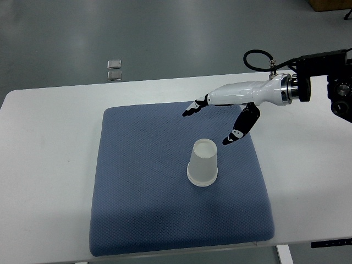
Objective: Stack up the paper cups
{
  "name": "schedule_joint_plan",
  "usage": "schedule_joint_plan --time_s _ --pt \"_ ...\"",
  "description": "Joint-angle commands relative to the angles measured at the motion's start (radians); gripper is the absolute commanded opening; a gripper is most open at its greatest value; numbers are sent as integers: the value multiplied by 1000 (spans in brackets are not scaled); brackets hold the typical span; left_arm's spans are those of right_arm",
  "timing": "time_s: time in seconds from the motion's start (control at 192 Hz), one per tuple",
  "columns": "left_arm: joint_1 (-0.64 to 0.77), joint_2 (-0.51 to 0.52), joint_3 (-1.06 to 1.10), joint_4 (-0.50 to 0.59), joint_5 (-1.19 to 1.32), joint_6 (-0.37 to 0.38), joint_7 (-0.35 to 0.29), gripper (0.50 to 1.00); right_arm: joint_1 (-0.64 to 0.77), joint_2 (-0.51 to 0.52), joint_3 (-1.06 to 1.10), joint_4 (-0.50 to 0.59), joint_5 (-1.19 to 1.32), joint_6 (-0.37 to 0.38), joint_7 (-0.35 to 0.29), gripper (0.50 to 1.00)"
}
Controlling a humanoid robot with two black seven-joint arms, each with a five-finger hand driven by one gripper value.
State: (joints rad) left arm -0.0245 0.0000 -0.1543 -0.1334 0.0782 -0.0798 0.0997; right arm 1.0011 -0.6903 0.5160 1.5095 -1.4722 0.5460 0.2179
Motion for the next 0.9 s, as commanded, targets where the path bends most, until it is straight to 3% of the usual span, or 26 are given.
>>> schedule_joint_plan --time_s 0.0,0.312,0.536,0.895 --pt "0 0 1 0 0 0 0 1000 -7 2 16 -23 6 -14 -2 887" --pt "0 0 1 0 0 0 0 1000 -110 46 64 -232 239 -172 -6 887" --pt "0 0 1 0 0 0 0 1000 -199 115 147 -410 507 -271 -75 885" --pt "0 0 -1 0 0 0 0 1000 -335 288 302 -545 765 -434 -135 885"
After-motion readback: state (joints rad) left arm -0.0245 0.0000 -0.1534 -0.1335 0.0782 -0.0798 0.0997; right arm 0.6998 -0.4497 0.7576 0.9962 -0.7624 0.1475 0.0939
